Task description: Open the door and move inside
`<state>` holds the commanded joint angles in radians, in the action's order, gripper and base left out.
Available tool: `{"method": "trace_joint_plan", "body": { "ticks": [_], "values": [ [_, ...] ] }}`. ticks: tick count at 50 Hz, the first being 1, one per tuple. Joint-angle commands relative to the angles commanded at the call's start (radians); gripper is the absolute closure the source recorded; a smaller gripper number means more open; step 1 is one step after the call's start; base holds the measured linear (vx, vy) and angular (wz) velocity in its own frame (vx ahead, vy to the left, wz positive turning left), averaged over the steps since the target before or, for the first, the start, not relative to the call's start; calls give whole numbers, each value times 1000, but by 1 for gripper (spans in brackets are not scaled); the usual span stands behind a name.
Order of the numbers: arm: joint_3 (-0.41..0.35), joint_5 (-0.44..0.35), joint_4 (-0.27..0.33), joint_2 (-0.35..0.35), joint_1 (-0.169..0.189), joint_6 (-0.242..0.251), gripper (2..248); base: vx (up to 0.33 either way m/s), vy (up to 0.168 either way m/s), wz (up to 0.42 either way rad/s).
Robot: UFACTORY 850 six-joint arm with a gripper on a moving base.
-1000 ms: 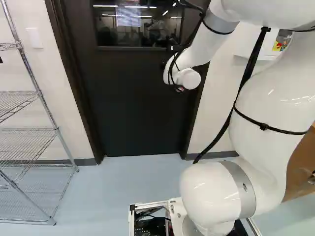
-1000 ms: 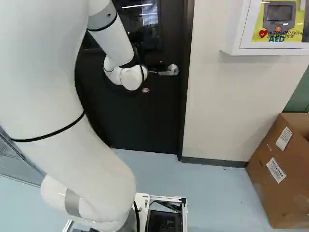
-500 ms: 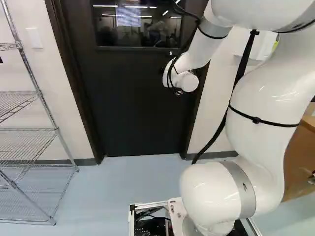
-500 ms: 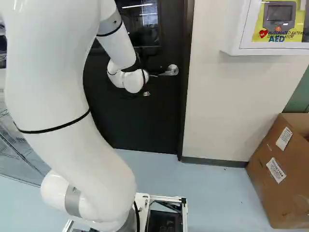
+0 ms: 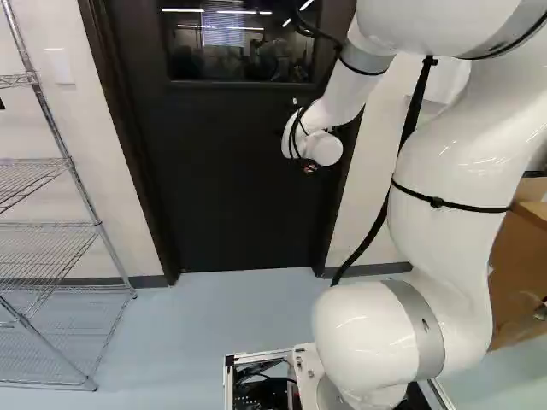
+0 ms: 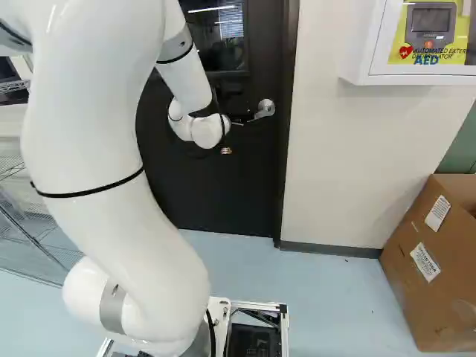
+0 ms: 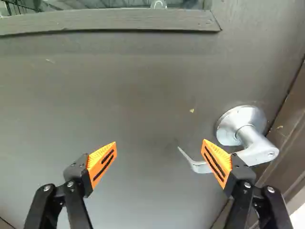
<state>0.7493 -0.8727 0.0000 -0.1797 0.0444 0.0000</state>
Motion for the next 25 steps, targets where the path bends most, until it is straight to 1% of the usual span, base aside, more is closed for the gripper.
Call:
{"method": "trace_joint_plan", "body": {
  "ticks": [25],
  "values": [
    [-7,0,0,-46,0,0,3,0,0,0]
  ]
}}
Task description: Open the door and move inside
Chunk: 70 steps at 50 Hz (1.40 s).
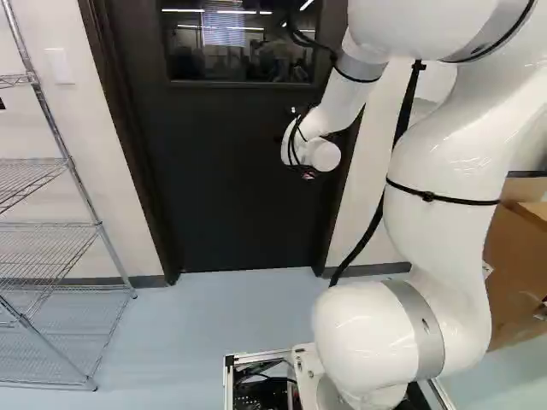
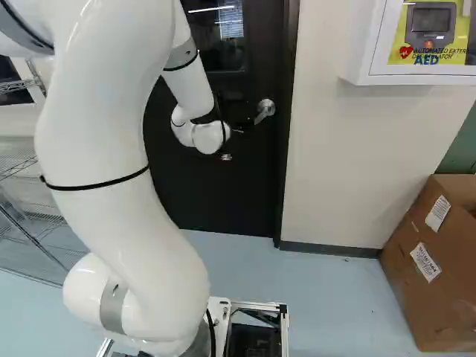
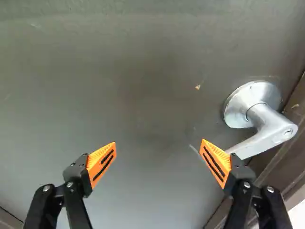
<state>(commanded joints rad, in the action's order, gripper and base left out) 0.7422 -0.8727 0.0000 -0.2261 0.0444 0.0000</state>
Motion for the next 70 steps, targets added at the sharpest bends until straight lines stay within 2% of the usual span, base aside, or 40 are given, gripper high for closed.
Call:
{"method": "trace_joint_plan", "body": {
  "ticks": [40,52,70],
  "values": [
    [-7,0,0,-74,0,0,3,0,0,0],
    [-60,0,0,-30,-3,0,3,0,0,0],
    [-157,0,0,90,-2,0,3,0,0,0]
  ]
}}
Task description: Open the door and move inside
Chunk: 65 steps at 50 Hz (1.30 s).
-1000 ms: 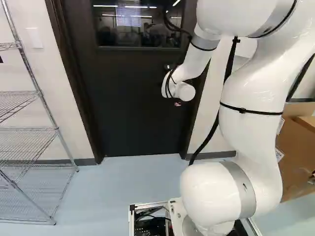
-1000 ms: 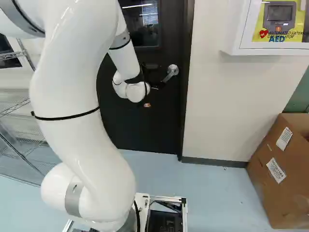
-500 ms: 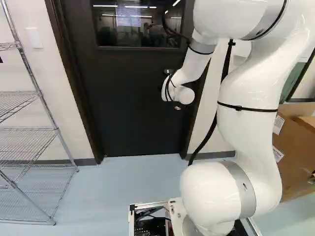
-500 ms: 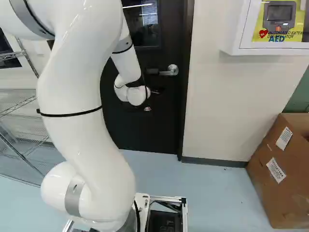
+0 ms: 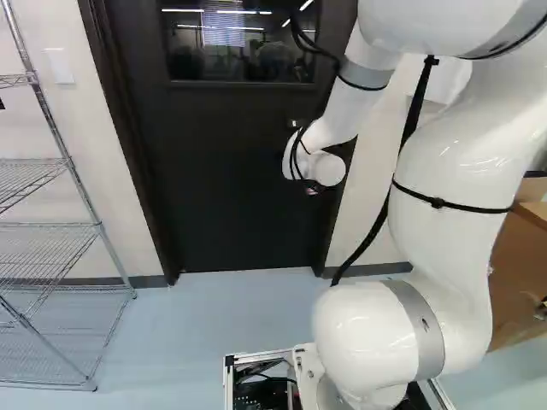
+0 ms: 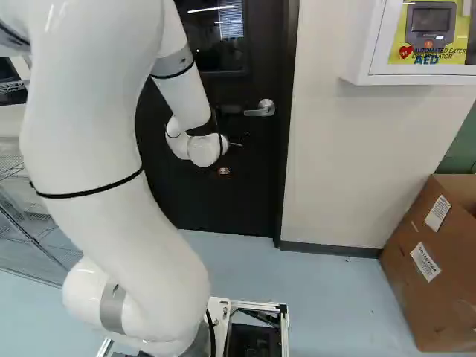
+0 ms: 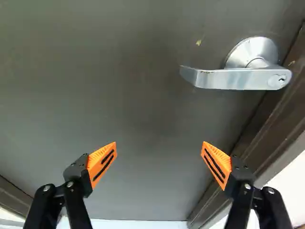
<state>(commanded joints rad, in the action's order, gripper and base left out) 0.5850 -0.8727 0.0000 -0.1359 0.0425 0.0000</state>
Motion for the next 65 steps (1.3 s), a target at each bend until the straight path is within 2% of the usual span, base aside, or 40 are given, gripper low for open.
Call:
{"method": "trace_joint_plan", "body": {
  "ticks": [16,65],
  "values": [
    [-25,0,0,60,4,0,3,0,0,0],
    [-7,0,0,155,4,0,3,0,0,0]
  ]
}}
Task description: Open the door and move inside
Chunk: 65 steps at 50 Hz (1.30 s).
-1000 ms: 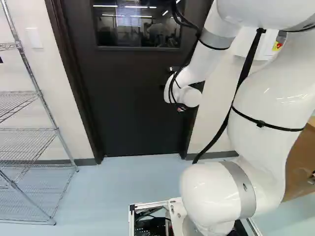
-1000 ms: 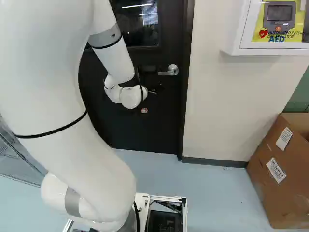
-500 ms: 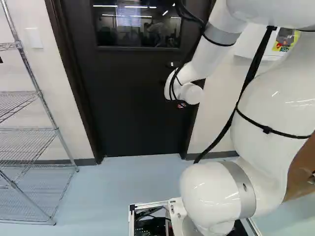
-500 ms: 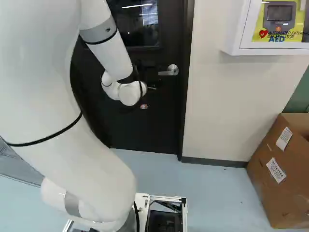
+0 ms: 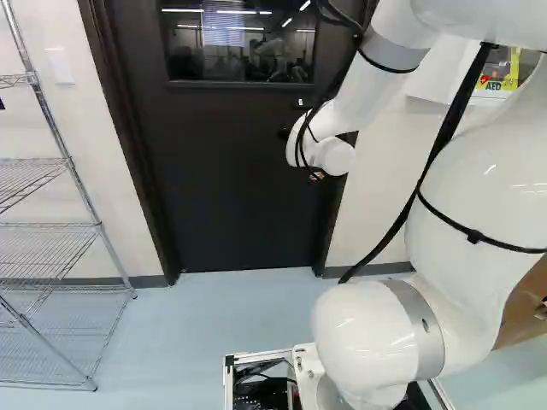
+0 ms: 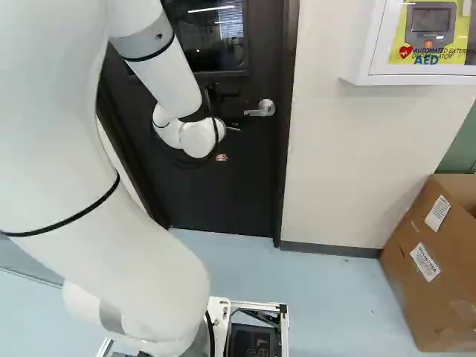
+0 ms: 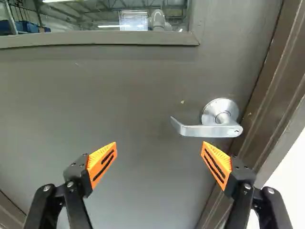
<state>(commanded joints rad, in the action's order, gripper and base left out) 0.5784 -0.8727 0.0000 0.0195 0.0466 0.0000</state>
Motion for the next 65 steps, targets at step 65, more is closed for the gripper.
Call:
{"method": "trace_joint_plan", "body": {
  "ticks": [65],
  "values": [
    [180,0,0,-82,25,0,3,0,0,0]
  ]
}}
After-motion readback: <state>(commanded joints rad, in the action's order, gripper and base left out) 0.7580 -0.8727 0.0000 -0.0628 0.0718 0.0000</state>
